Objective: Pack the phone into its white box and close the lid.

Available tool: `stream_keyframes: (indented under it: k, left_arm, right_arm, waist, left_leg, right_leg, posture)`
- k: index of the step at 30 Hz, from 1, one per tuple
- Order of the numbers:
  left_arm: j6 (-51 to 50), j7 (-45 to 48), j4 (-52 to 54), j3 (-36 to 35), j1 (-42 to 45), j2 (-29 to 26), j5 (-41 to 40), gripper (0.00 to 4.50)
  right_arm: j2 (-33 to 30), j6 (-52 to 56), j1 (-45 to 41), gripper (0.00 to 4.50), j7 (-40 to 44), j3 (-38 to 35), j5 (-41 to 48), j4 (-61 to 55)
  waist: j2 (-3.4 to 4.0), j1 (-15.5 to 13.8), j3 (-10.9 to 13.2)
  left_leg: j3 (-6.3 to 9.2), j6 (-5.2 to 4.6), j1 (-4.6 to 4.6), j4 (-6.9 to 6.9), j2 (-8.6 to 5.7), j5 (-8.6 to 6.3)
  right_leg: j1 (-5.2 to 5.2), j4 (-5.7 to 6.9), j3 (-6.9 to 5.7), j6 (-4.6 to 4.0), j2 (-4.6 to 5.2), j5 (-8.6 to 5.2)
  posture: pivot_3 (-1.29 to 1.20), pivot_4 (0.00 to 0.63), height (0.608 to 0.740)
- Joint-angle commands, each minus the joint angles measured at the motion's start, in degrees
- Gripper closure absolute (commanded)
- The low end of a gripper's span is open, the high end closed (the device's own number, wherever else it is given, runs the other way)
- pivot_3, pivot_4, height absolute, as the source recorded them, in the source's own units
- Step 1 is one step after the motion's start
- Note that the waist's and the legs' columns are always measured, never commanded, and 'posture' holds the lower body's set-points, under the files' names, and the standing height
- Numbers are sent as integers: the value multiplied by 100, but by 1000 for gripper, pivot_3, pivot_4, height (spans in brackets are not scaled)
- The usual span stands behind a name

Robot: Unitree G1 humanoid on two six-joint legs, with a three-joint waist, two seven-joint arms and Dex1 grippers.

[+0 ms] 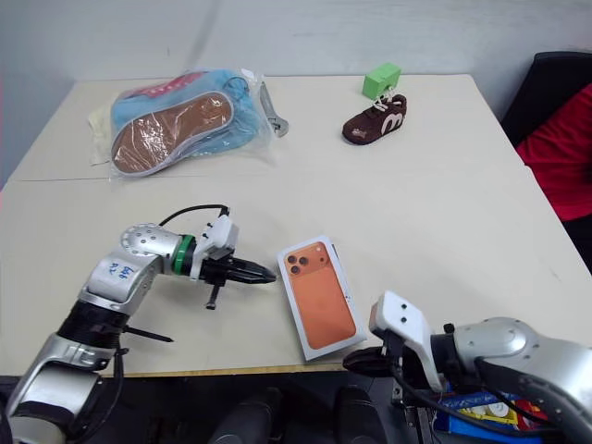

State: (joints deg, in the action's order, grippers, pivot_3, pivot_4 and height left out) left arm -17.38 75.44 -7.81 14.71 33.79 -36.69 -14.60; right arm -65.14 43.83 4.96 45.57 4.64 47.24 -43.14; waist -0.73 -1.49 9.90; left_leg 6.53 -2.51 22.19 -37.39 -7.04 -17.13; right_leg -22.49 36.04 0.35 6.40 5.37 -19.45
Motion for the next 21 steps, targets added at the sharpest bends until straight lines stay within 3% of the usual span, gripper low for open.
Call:
stream_keyframes:
  k: [1,5,9,16,21]
  left_arm:
    - [522,-22,-272,246,156,218,353,4500]
    - [815,-449,-874,315,478,902,576,4500]
    - [986,-533,-1347,317,729,1257,692,4500]
    - [901,86,-1312,171,681,861,513,4500]
    - [-429,623,-1069,-237,852,795,-401,4500]
  right_arm:
    - [197,-407,10,4467,134,312,-751,263]
    - [639,-633,-57,4467,28,580,-1319,729]
    - [1069,-569,-82,4467,56,409,-1183,869]
    - [952,-149,76,4467,430,-155,-621,434]
    - [909,169,178,4467,690,-1141,547,203]
  waist:
    - [-3,-14,-1]
    - [-9,-76,1]
    - [-20,-42,-2]
    - [-20,12,-2]
    - [-20,-1,-1]
  left_leg:
    - [2,0,0,-2,0,0]
    - [10,-2,5,-9,-7,-1]
    - [8,-4,9,-13,-8,-3]
    - [6,0,2,-26,-7,-3]
    - [13,-1,3,-30,-6,-5]
  right_leg:
    - [2,-2,-1,1,0,0]
    - [3,0,-4,1,4,1]
    - [-5,4,-4,2,1,1]
    - [-9,39,-1,3,-1,2]
    - [-2,45,-4,3,0,2]
  posture:
    - [0,150,740]
    - [0,150,740]
    - [0,150,740]
    - [0,150,740]
    - [0,150,740]
